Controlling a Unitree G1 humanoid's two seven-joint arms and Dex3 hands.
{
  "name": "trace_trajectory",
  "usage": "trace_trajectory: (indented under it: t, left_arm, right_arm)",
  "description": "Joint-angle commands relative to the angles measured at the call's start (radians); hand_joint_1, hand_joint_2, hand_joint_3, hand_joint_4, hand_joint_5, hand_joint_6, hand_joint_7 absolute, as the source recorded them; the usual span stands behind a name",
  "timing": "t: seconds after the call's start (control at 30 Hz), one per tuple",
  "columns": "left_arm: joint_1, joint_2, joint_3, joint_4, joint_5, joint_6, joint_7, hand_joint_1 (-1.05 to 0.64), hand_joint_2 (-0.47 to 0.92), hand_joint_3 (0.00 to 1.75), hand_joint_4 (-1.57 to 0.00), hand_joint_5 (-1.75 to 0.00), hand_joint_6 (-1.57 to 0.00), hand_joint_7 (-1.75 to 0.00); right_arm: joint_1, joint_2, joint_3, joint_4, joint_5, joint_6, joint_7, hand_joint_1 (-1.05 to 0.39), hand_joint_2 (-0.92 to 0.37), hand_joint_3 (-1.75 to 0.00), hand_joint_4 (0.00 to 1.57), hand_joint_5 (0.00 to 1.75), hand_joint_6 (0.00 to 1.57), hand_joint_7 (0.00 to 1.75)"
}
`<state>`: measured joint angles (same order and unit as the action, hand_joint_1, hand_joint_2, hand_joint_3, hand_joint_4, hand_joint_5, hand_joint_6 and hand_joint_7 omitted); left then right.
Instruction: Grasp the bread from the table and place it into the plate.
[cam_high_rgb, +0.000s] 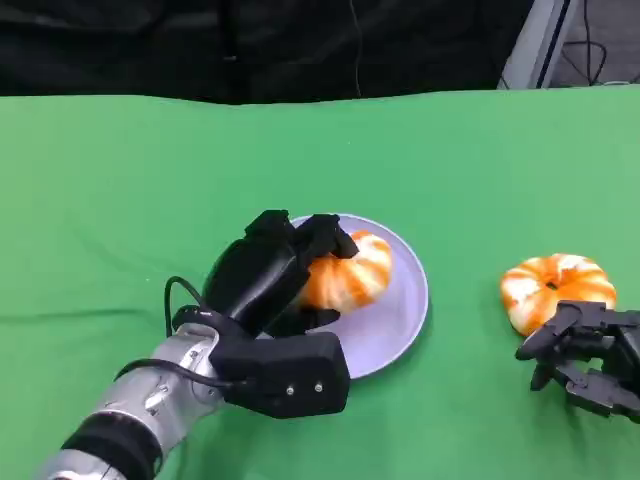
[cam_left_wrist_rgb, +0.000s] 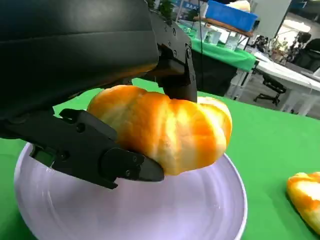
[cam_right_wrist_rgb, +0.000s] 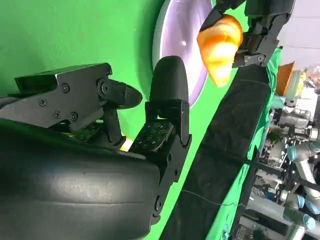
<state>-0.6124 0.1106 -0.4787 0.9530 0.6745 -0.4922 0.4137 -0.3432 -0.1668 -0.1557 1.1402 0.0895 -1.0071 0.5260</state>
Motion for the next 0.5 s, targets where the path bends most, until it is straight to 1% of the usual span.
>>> trace_trajectory:
  t: [0.03,0.23,0.33,0.43,0.5]
  left_arm:
    - [-0.024,0.006,-0.003,0.023,0.003,0.004,0.005,-0.13,0.92,0.40,-0.27,-1.64,-0.37,-1.27]
    - [-0.029,-0.001,-0.007,0.053,0.002,0.017,-0.002,-0.14,0.92,0.41,-0.26,-1.65,-0.39,-1.23]
    - [-0.032,-0.003,-0.012,0.067,0.006,0.013,0.008,-0.13,0.92,0.38,-0.25,-1.65,-0.40,-1.22]
    - [-0.037,-0.003,-0.018,0.079,0.008,0.010,0.010,-0.14,0.92,0.37,-0.27,-1.59,-0.41,-1.18]
    - [-0.041,-0.001,-0.019,0.090,0.003,-0.001,0.002,-0.17,0.92,0.34,-0.29,-1.48,-0.46,-1.03]
  right_arm:
    - [0.010,-0.009,-0.003,-0.009,0.011,0.000,0.001,0.05,-0.83,-0.61,0.87,1.38,0.96,0.89]
    - [0.012,-0.011,-0.002,-0.008,0.007,-0.012,-0.003,0.06,-0.84,-0.61,0.86,1.38,0.96,0.89]
    - [0.012,-0.012,-0.002,-0.007,0.007,-0.012,-0.003,0.06,-0.84,-0.61,0.86,1.38,0.96,0.89]
    - [0.012,-0.011,-0.003,-0.009,0.010,-0.005,-0.002,0.06,-0.84,-0.61,0.86,1.38,0.96,0.89]
    - [0.012,-0.010,-0.004,-0.010,0.010,-0.006,-0.004,0.06,-0.84,-0.60,0.87,1.38,0.96,0.89]
